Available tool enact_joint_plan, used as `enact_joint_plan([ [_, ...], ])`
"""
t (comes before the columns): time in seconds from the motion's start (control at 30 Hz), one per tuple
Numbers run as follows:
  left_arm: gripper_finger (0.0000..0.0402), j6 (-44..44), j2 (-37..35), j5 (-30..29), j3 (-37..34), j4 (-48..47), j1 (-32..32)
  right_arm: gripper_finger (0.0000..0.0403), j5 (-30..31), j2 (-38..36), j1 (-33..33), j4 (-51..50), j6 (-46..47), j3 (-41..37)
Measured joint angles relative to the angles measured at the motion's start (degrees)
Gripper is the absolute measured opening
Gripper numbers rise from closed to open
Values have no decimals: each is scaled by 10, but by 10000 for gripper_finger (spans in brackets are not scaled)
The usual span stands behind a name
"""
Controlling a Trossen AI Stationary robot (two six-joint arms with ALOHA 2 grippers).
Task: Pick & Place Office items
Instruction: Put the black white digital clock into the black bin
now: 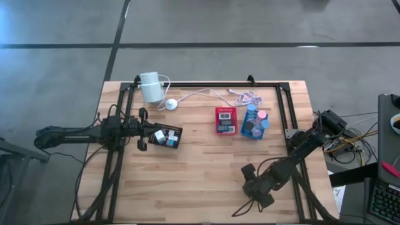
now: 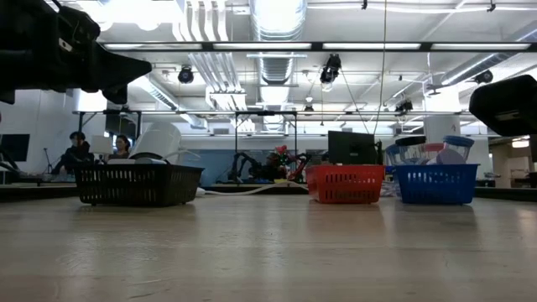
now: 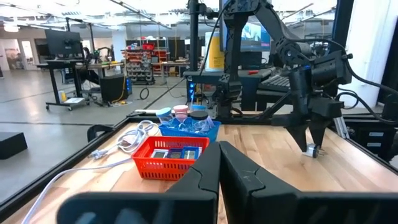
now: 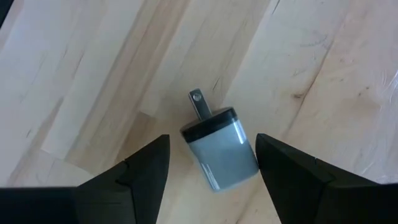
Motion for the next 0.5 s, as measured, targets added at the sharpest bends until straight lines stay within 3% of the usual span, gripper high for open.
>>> enact_joint_plan([
  [0.23, 10, -2, 0, 0, 0, 0, 0, 220, -1, 0, 0, 4, 2, 0],
  [0.5, 10, -1, 0, -2, 1, 1, 0, 122, -1, 0, -10, 6, 50, -1],
])
